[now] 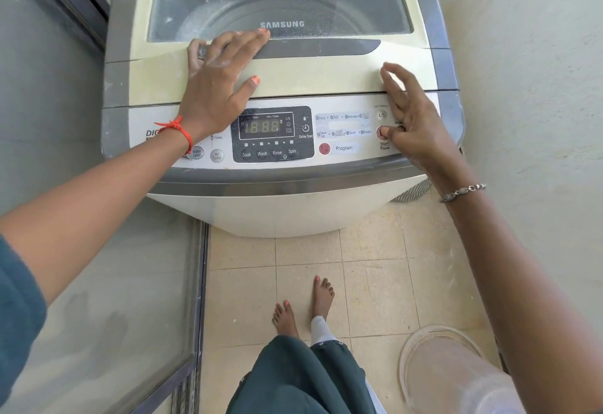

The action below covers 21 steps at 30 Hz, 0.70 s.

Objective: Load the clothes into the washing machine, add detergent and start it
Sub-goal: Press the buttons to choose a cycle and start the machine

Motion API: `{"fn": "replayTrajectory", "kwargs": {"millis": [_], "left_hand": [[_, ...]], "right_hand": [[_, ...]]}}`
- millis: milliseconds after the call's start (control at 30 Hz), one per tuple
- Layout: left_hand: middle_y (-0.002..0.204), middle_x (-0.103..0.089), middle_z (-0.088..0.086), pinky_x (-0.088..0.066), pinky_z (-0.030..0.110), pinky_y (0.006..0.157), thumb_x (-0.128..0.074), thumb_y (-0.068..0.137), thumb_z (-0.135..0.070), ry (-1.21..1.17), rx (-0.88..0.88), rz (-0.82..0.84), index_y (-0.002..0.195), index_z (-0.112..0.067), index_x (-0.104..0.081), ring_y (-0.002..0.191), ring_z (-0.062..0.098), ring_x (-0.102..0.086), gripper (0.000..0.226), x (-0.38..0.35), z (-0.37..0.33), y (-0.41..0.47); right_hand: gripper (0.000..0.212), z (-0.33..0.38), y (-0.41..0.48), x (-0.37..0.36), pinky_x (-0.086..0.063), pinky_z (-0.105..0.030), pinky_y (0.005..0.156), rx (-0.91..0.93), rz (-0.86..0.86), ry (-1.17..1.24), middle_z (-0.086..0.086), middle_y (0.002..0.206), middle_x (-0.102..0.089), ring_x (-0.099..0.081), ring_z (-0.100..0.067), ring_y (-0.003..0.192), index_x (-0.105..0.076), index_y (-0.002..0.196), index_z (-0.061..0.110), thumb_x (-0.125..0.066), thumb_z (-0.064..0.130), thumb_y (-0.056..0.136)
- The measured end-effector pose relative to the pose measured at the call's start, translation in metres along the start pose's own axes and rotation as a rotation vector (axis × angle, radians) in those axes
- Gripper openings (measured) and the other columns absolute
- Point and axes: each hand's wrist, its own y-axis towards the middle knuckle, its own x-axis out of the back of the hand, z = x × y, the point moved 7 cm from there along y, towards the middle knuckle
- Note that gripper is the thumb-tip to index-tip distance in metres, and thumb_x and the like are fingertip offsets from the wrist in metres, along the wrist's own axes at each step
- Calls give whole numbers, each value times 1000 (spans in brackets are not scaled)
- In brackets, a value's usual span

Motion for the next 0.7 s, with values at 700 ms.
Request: {"fn": "replayTrajectory", "kwargs": {"millis": [700], "left_hand": [[149,-34,-14,-12,49,110,-38,90,-31,-22,0,20,145,-30,-31,137,16,-30,55,-2,3,0]], "right_hand": [[82,-1,-3,4,-47,-11,74,-49,-70,163,-3,152,-30,-31,-6,136,-26,140,11,-46,-32,74]]}}
